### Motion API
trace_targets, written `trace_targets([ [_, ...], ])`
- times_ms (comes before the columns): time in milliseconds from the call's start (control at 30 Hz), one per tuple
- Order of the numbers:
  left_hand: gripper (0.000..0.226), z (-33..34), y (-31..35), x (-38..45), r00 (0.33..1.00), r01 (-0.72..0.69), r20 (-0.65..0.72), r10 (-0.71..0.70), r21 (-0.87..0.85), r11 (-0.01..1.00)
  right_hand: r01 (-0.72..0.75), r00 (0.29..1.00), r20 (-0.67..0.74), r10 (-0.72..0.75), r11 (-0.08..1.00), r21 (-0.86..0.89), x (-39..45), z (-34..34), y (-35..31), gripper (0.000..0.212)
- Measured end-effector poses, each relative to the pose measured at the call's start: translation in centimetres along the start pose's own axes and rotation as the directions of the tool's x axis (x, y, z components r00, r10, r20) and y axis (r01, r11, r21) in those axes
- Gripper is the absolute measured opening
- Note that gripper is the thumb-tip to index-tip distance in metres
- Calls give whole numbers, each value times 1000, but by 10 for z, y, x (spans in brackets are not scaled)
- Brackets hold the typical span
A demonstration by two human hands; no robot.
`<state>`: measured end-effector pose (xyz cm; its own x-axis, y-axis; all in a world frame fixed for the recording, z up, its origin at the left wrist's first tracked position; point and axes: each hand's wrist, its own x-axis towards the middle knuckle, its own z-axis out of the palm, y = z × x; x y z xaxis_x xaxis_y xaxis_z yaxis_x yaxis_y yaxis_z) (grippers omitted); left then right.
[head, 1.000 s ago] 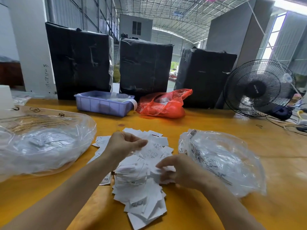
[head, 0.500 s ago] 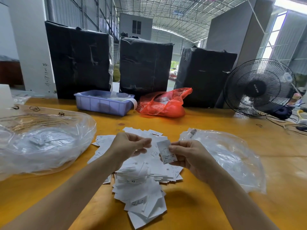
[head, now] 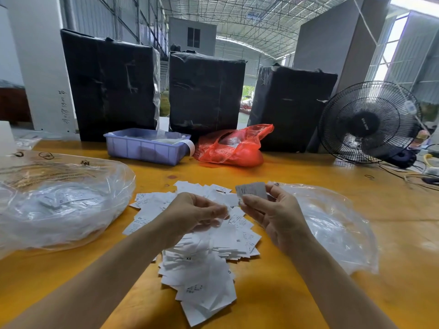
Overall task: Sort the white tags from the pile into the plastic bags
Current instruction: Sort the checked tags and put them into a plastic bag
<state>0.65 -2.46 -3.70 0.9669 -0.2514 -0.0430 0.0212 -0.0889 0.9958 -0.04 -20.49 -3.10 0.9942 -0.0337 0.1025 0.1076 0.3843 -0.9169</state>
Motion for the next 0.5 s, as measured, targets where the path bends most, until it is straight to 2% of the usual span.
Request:
trace_targets([
  [100, 26, 1, 0, -1, 1000, 5, 23, -5, -2, 1000, 72, 997, 42, -67, 986, -151, -2, 2, 3, 10],
  [200, 27, 2, 0, -1, 1000, 9, 29, -9, 3, 1000, 141, 990, 64, -127, 935, -326, -4, 3, 6, 7],
  [500, 26, 1, 1, -1, 999, 20, 33, -21, 15, 1000, 233, 972, 117, -202, 870, -435, -5, 4, 9, 9],
])
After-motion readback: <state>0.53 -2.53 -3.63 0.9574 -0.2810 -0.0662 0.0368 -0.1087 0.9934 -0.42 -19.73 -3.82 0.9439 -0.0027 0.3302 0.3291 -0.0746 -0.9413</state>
